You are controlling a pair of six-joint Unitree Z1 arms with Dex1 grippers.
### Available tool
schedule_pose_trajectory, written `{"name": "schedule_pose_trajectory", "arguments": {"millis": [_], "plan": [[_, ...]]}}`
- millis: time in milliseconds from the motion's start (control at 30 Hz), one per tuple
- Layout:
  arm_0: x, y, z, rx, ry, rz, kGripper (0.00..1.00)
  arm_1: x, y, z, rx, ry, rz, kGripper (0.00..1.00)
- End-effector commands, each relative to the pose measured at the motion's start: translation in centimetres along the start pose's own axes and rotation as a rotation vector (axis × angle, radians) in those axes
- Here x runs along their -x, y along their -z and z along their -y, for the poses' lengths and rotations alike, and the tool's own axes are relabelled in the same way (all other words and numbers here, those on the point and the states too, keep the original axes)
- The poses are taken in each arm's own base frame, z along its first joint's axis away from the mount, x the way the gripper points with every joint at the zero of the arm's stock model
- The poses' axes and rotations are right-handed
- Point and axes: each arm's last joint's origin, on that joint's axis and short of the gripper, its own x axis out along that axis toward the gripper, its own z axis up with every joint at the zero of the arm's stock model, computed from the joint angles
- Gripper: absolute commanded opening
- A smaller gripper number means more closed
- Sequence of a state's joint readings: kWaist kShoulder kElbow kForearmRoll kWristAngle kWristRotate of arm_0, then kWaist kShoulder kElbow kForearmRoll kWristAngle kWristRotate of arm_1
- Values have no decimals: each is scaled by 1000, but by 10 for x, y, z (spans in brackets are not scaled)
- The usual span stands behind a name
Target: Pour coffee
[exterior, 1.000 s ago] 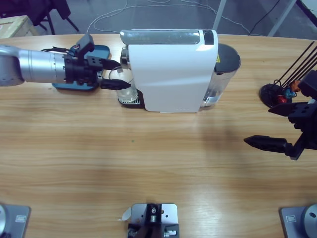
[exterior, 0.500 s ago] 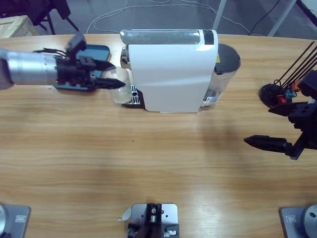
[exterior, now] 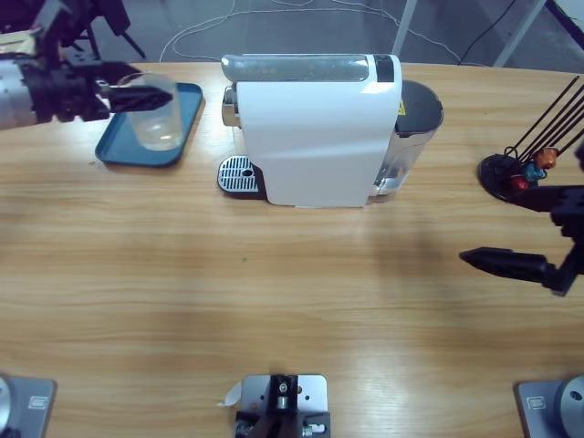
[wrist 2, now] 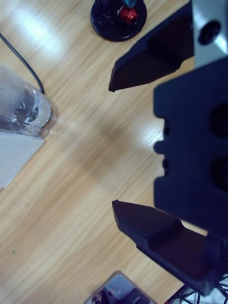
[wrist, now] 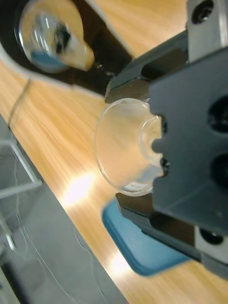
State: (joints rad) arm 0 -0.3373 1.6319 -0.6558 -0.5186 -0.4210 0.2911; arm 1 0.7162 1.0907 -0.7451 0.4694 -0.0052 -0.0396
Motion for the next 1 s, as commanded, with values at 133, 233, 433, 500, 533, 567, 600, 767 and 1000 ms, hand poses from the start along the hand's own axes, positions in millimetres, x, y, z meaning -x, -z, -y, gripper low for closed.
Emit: {"name": "schedule_pose_trajectory", "arguments": {"millis": [133,233,433,500,533,567,600,767,1000], "plan": [[-14,42,-45,139,-232,-164,0,0,5,2,-18,19,-18,1000],[-24,50,-56,182,-246,-188,0,-1,4,2,-18,19,-23,1000],[-45,48,-75,210,-267,-176,0,-4,3,2,-18,18,-34,1000],[-53,46,-82,211,-270,-167,0,-4,3,2,-18,18,-35,1000],[-56,44,-84,216,-272,-160,0,-4,3,2,-18,18,-36,1000],[-60,43,-87,215,-273,-155,0,-5,3,2,-18,18,-39,1000],[-63,42,-90,213,-273,-151,0,-6,3,2,-18,18,-41,1000],[-76,55,-93,232,-266,-185,0,-8,2,2,-18,18,-49,1000],[-80,61,-88,232,-256,-209,0,-10,2,2,-17,16,-54,1000]]}}
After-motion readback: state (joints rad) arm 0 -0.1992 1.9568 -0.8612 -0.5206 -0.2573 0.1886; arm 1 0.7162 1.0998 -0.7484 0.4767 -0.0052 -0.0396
